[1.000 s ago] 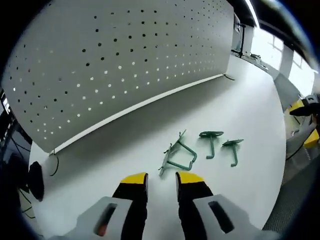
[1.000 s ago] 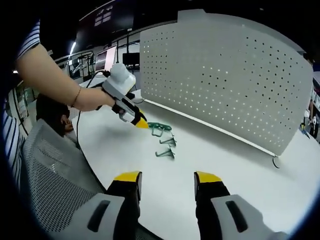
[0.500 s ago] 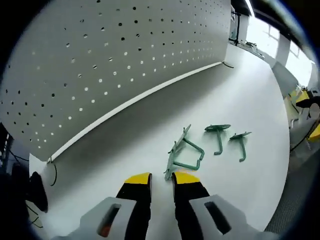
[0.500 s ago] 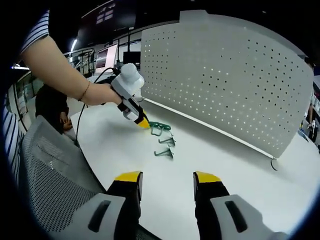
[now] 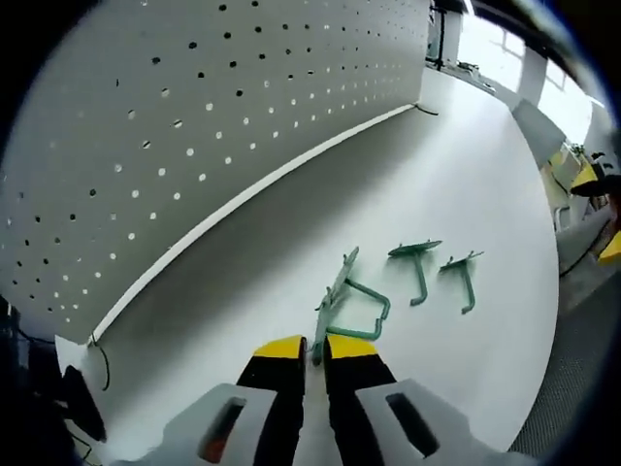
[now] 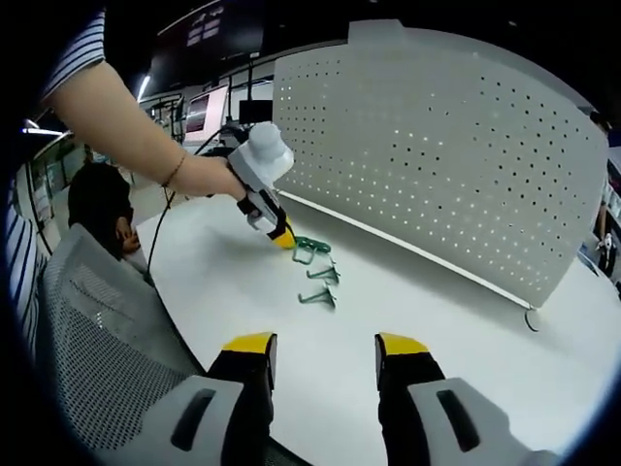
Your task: Insert the hook assembly into the mounting plate slot until the hook locks in place.
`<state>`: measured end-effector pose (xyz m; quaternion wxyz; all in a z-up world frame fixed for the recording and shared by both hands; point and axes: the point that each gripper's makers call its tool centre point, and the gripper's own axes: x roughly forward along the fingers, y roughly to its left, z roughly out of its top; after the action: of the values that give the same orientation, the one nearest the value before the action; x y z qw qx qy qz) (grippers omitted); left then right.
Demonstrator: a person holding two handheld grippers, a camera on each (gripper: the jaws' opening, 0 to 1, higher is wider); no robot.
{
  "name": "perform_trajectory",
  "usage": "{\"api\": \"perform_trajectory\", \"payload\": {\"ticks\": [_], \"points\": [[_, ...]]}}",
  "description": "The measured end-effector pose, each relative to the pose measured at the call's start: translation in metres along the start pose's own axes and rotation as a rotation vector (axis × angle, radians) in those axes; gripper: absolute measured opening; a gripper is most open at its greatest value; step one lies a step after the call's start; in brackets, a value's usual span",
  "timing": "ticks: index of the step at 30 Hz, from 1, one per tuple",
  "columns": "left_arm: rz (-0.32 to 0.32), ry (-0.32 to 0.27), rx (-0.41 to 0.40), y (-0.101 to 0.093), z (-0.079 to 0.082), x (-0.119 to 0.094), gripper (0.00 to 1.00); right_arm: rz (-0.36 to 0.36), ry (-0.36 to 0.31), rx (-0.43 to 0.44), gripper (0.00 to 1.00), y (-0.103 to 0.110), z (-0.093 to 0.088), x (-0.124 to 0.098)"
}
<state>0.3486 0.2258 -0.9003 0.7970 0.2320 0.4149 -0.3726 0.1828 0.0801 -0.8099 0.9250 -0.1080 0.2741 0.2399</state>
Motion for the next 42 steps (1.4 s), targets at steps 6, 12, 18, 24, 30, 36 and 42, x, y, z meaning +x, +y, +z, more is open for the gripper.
{"api": "perform_trajectory", "payload": {"ticks": [6, 12, 18, 24, 30, 36, 42], "points": [[-0.018, -0.006, -0.003, -0.002, 0.001, 0.001, 0.05, -0.001, -0.001, 0.0, 0.38, 0.0, 0.0, 0.0], [-0.022, -0.003, -0.017, -0.003, -0.001, -0.003, 0.03, -0.009, -0.011, 0.013, 0.37, -0.004, 0.002, -0.002], [-0.006, -0.007, -0.016, 0.0, -0.002, -0.012, 0.02, -0.028, -0.011, -0.03, 0.39, -0.006, 0.002, -0.002], [0.005, -0.108, -0.164, 0.002, 0.014, -0.037, 0.01, -0.02, -0.007, -0.006, 0.4, -0.006, 0.001, -0.001], [0.019, -0.243, -0.287, 0.003, 0.035, -0.071, 0.02, -0.041, -0.05, -0.021, 0.38, -0.01, 0.01, -0.006], [0.03, -0.283, -0.301, -0.009, 0.036, -0.095, 0.01, -0.025, -0.051, 0.012, 0.38, -0.008, 0.01, -0.005], [0.004, -0.33, -0.377, -0.03, 0.035, -0.111, 0.01, -0.013, -0.059, 0.032, 0.36, -0.007, 0.011, -0.005]]}}
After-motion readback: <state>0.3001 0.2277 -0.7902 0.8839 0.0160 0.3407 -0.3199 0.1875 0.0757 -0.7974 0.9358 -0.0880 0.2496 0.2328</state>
